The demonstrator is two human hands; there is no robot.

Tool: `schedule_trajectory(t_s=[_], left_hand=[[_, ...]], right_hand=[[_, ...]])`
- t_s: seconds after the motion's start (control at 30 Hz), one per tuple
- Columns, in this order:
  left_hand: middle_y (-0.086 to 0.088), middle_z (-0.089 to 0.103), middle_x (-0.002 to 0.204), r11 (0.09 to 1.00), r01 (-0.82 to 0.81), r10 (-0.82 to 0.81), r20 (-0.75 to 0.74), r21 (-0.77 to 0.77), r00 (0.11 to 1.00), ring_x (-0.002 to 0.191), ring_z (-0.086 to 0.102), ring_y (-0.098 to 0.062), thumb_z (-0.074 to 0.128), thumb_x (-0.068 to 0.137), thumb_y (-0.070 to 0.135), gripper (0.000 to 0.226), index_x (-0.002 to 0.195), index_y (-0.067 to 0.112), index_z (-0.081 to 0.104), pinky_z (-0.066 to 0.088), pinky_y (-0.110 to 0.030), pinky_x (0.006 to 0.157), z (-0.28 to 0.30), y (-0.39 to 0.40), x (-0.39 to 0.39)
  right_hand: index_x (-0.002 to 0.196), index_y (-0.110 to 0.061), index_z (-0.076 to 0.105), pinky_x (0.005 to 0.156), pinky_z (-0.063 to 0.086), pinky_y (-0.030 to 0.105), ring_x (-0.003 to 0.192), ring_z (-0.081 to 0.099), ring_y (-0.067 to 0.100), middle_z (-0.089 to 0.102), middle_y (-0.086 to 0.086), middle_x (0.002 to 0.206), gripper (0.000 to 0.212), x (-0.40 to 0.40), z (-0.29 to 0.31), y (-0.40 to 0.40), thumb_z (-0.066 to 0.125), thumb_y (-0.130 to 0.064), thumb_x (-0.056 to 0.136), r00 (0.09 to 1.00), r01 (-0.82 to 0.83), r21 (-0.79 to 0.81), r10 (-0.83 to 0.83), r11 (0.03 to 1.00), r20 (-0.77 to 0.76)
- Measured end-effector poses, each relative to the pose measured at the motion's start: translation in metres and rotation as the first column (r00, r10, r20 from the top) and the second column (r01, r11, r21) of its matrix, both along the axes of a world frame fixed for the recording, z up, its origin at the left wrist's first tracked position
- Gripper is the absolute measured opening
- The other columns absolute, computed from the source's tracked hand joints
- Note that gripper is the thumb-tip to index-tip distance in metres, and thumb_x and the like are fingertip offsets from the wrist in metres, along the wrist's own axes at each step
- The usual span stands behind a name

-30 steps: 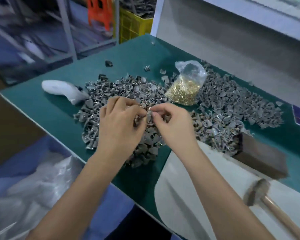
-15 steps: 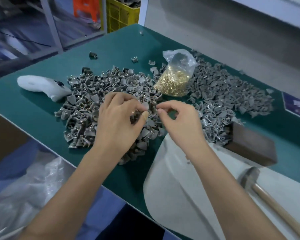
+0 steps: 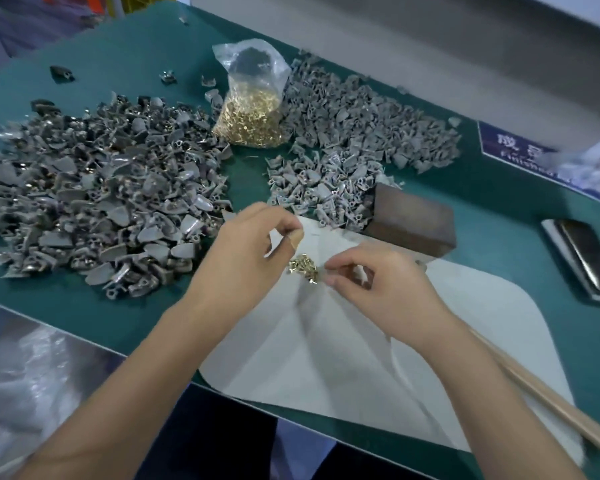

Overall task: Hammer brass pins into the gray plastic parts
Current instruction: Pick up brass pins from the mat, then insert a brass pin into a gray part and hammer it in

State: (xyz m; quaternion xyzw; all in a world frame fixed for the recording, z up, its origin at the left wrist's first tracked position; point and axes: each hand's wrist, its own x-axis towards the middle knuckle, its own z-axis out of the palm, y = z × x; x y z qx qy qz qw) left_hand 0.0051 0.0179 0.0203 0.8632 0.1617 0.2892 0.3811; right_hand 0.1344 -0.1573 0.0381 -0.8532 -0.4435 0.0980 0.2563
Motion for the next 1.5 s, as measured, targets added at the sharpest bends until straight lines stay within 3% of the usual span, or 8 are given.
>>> schedule_trajectory(t_s=[0.13,0.3,0.5,0.77,0.93,1.07,1.23,1.5], left_hand=[[0.021,0.060,0.078,0.999,-0.002,0.000,-0.049,-0.041,0.999,0.061,0.050,0.004,0.069,0.093,0.012,0.013,0.087,0.023,0.068,0.036,-0.006,0.062,-0.005,-0.004,-0.001],[0.034,0.056,0.068,0.997,-0.009,0.003,-0.069,-0.077,0.998,0.051,0.045,-0.005,0.069,0.092,0.016,0.015,0.083,0.027,0.067,0.036,-0.008,0.056,-0.002,-0.006,-0.003],[0.035,0.055,0.069,0.998,0.005,-0.011,-0.088,-0.065,0.996,0.051,0.044,-0.006,0.070,0.093,0.017,0.017,0.083,0.030,0.066,0.036,-0.009,0.056,-0.003,-0.005,-0.003],[0.020,0.059,0.082,0.998,0.026,-0.034,-0.133,-0.059,0.991,0.059,0.050,-0.014,0.070,0.090,0.018,0.015,0.083,0.031,0.069,0.041,-0.017,0.059,-0.004,-0.009,0.000],[0.024,0.062,0.082,0.997,0.028,-0.036,-0.113,-0.071,0.993,0.059,0.049,-0.014,0.071,0.092,0.017,0.014,0.085,0.030,0.070,0.039,-0.014,0.057,0.004,-0.014,0.010],[0.017,0.066,0.095,0.990,0.144,-0.143,-0.099,0.000,0.985,0.084,0.054,0.001,0.071,0.092,0.023,0.011,0.100,0.030,0.071,0.041,-0.012,0.075,0.016,-0.011,0.048],[0.006,0.049,0.135,0.860,0.330,-0.228,-0.285,0.389,0.931,0.136,0.032,-0.019,0.063,0.080,0.066,0.056,0.124,0.032,0.062,0.027,-0.045,0.116,0.021,0.010,0.107],[0.004,0.036,0.157,0.799,0.462,-0.325,-0.371,0.385,0.870,0.153,0.011,-0.018,0.040,0.068,0.096,0.079,0.116,0.038,0.062,0.014,-0.052,0.121,0.013,0.030,0.135]], right_hand=[[0.096,-0.036,0.075,0.075,0.048,0.032,0.092,0.060,0.005,0.064,-0.014,0.089,0.026,-0.008,-0.005,-0.004,0.077,-0.057,0.079,0.999,-0.010,0.014,0.009,1.000,0.049],[0.094,-0.036,0.079,0.077,0.050,0.041,0.092,0.059,0.014,0.063,-0.015,0.086,0.006,-0.015,-0.010,-0.003,0.075,-0.038,0.090,0.990,0.008,0.074,-0.018,0.997,0.140],[0.089,-0.034,0.075,0.067,0.026,0.008,0.090,0.059,0.010,0.064,-0.016,0.083,0.019,-0.019,-0.008,-0.003,0.070,-0.051,0.089,0.962,0.060,0.093,-0.083,0.994,0.260],[0.082,-0.035,0.075,0.064,0.011,0.006,0.085,0.057,0.008,0.063,-0.014,0.079,0.012,-0.027,-0.010,0.003,0.077,-0.047,0.085,0.932,0.095,0.087,-0.119,0.992,0.342],[0.080,-0.030,0.070,0.063,0.019,0.026,0.087,0.060,0.012,0.063,-0.012,0.079,0.012,-0.024,-0.012,0.003,0.078,-0.037,0.086,0.941,0.056,0.104,-0.088,0.993,0.328],[0.087,-0.028,0.069,0.071,0.042,0.031,0.093,0.060,0.014,0.066,-0.013,0.087,0.010,-0.021,-0.013,0.001,0.071,-0.036,0.092,0.964,0.036,0.170,-0.079,0.985,0.253],[0.092,-0.026,0.067,0.070,0.046,0.032,0.085,0.055,0.004,0.066,-0.016,0.093,0.012,-0.003,-0.011,-0.012,0.062,-0.034,0.099,0.970,0.170,0.433,-0.229,0.885,0.087],[0.094,-0.027,0.066,0.070,0.041,0.020,0.083,0.059,0.009,0.064,-0.017,0.091,0.007,0.012,-0.009,-0.018,0.062,-0.029,0.100,0.956,0.284,0.515,-0.283,0.809,-0.082]])
